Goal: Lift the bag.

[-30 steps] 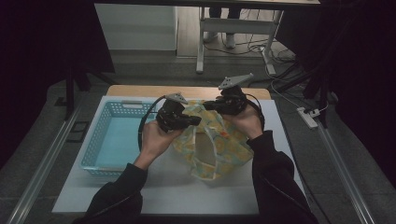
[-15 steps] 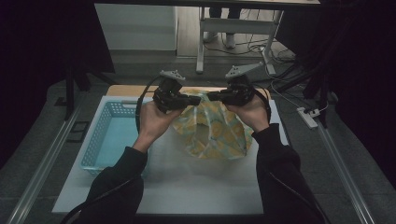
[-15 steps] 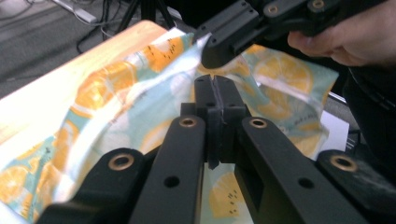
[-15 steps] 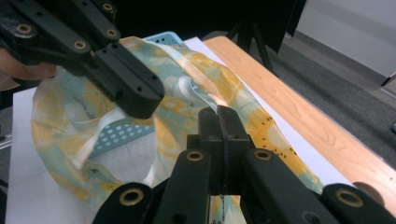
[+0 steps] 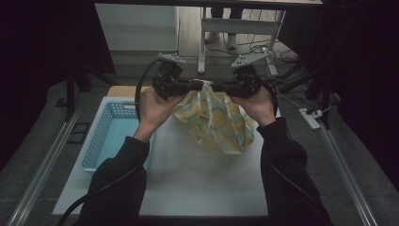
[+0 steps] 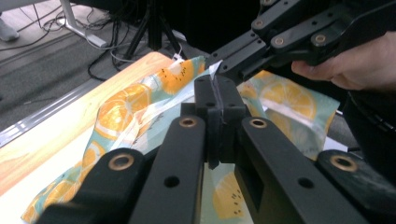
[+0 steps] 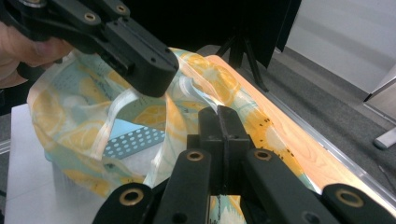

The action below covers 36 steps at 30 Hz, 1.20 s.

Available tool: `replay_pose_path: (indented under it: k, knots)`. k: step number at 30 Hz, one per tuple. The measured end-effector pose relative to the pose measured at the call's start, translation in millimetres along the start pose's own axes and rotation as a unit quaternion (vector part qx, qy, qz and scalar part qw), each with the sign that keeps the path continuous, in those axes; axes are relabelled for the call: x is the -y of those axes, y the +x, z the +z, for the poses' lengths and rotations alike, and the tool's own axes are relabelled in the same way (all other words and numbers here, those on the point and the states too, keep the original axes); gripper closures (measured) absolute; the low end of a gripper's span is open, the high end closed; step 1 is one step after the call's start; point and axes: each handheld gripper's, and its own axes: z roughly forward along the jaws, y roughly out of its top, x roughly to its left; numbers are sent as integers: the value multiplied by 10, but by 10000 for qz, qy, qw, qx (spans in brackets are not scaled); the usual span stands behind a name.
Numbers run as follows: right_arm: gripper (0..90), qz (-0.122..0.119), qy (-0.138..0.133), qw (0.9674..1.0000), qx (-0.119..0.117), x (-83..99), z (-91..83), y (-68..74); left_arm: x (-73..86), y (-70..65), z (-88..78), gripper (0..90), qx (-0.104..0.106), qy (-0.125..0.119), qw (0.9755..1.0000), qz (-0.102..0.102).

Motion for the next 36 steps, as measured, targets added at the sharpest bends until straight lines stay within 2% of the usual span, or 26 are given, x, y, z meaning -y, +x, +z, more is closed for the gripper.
replay_pose_path:
  k: [6,9,11,13,23,26,28,29,31,32,33,34,35,36]
  knots:
    - [900,-34,-61,10000,62,-92,-58,1,-99,14,-69,900,-104,-64,9999,-1]
    - [900,-59,-69,9999,102,-139,-83,4,-144,39,-138,900,43,-276,9996,-90]
    - [900,-82,-70,9999,134,-165,-94,5,-195,42,-196,900,34,-346,9994,-92]
    - [900,-93,-102,9998,158,-194,-109,2,-236,32,-222,900,-34,-292,9995,-62]
    - [900,-154,-187,9991,336,-332,-148,46,-204,-19,-161,900,27,-197,9998,46]
    - [900,-212,-218,9988,387,-384,-183,66,-210,-35,-173,900,95,-188,9997,92]
    - [900,-224,-234,9986,415,-417,-210,71,-195,-44,-169,895,239,-151,9995,132]
    - [900,-227,-231,9985,438,-427,-218,70,-180,-61,-158,884,248,-150,9995,153]
    - [900,-236,-201,9983,488,-433,-220,64,-152,-115,-116,638,291,-121,9993,196]
    - [900,-228,-197,9983,503,-431,-218,58,-135,-152,-87,576,342,-112,9990,277]
    - [900,-210,-195,9983,502,-426,-215,49,-118,-198,-48,519,266,-94,9988,390]
    - [900,-191,-199,9983,504,-419,-207,42,-104,-240,-2,474,123,-10,9987,494]
    - [900,-168,-199,9984,500,-411,-197,36,-91,-278,52,434,-109,85,9983,564]
    - [900,-159,-184,9984,501,-406,-188,33,-80,-310,100,391,-497,199,9963,667]
